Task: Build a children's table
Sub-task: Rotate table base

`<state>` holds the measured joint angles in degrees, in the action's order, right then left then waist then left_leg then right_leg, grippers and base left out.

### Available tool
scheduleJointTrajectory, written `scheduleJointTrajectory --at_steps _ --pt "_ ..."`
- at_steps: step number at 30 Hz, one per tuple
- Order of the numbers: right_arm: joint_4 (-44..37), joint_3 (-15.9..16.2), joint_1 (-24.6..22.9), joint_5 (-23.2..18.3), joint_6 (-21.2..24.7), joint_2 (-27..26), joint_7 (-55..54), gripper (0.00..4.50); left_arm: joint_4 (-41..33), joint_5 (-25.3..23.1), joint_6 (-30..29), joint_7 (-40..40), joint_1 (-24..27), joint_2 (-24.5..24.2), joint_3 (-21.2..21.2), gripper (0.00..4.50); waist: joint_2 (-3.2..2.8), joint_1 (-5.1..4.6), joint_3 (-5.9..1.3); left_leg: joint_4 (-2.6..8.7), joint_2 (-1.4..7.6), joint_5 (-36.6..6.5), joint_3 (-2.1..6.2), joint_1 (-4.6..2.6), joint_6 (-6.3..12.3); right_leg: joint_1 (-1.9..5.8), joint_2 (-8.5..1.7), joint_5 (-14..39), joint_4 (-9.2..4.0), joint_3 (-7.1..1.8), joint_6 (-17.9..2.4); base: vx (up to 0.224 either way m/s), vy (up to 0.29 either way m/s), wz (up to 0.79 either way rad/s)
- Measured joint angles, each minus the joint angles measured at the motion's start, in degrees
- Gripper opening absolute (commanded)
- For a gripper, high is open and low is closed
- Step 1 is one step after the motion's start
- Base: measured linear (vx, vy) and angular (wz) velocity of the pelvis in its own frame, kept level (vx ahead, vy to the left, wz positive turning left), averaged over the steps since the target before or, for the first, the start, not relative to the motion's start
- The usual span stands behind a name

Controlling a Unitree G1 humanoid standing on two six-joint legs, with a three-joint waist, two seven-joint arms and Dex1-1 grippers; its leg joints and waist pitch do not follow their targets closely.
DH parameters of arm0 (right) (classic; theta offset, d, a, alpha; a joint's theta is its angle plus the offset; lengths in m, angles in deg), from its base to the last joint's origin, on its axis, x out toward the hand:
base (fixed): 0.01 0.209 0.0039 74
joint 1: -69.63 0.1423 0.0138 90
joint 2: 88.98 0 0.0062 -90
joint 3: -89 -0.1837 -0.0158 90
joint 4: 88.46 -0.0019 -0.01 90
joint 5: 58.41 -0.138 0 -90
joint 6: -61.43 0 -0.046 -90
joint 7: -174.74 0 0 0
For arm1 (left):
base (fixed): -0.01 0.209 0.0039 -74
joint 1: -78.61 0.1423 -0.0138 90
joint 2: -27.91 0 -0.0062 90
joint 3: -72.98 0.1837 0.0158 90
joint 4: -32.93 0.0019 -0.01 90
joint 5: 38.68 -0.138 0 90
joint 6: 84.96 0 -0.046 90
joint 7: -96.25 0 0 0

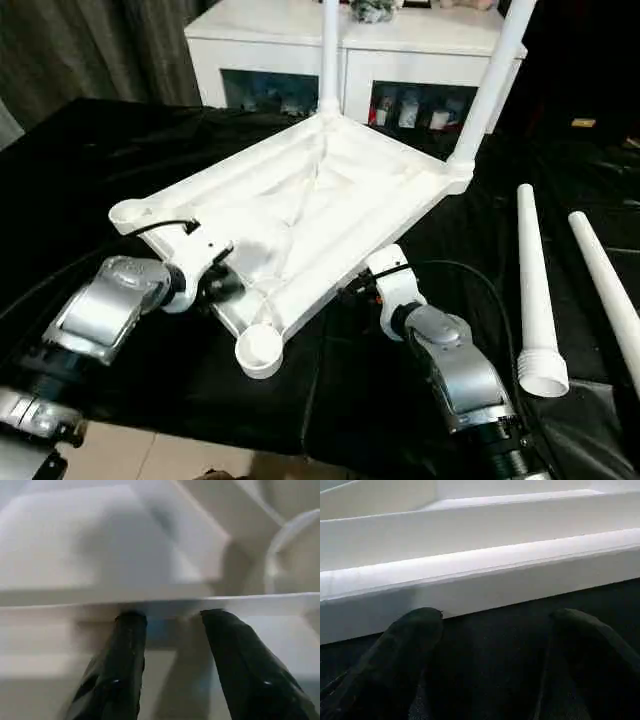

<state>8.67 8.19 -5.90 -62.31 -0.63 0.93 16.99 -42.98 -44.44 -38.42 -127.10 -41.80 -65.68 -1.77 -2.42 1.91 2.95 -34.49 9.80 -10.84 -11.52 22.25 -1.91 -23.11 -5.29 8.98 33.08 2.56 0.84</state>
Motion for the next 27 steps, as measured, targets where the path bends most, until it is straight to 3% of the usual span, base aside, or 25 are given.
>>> scheduleJointTrajectory --at_steps 10,12,15,18,20,24,27 --pt "-0.02 -0.16 -0.22 0.06 -0.43 0.21 0.87 4.12 -1.73 0.40 0.40 -1.21 1.01 0.16 0.84 2.22 -0.05 0.11 -0.01 0.00 0.00 0.00 -0.01 -0.04 0.00 0.04 0.00 0.00 0.00 -0.02 0.01 0.000 0.000 0.00" --pt "-0.16 -0.26 -0.51 0.07 -0.78 0.78 1.44 4.12 -1.74 1.08 2.95 -1.83 1.66 0.24 0.35 2.22 -0.08 0.35 0.00 0.00 -0.01 0.00 -0.02 0.00 0.00 0.05 0.00 0.01 0.00 -0.03 0.01 0.000 0.000 0.00" --pt "-1.67 -0.17 -1.16 -0.02 -0.98 2.98 3.83 4.12 -2.89 4.95 10.88 -6.52 2.12 0.26 -0.30 2.57 -0.02 1.26 0.05 0.00 0.00 0.00 -0.04 0.23 0.01 0.00 -0.01 0.03 -0.03 -0.10 0.04 0.000 0.000 0.00" --pt "-4.58 1.20 -1.70 -0.73 -1.30 4.52 7.84 4.12 -7.10 8.42 14.68 -11.22 -0.23 -0.58 -0.41 2.60 -0.01 1.24 0.04 -0.01 0.01 0.10 -0.06 0.19 0.15 0.00 0.00 -0.01 0.01 -0.11 -0.02 0.000 0.000 0.00" --pt "-6.73 1.87 -2.69 -1.43 -1.95 6.08 10.54 4.12 -9.61 9.45 16.61 -14.48 -2.27 -3.60 -0.65 2.96 -0.05 0.96 0.01 0.01 0.01 0.10 -0.06 0.03 0.15 0.04 0.00 -0.01 0.05 -0.10 -0.01 0.000 0.000 0.00" --pt "-8.28 0.97 -4.72 -2.71 -2.40 11.36 15.12 4.12 -10.41 9.94 17.68 -22.98 -3.48 -11.77 -1.05 3.22 -0.20 -0.05 -0.01 0.12 0.02 0.10 -0.06 -0.16 0.15 0.03 0.04 0.07 0.08 -0.10 0.12 0.000 0.000 0.00" --pt "-8.31 0.41 -4.45 -2.51 -3.10 12.39 16.06 4.12 -8.90 8.86 21.18 -27.86 -4.88 -14.91 1.61 3.43 -0.22 -0.11 -0.01 0.12 0.05 0.10 -0.06 -0.18 0.14 0.01 0.05 -0.04 0.13 -0.09 -0.06 0.000 0.000 0.00"
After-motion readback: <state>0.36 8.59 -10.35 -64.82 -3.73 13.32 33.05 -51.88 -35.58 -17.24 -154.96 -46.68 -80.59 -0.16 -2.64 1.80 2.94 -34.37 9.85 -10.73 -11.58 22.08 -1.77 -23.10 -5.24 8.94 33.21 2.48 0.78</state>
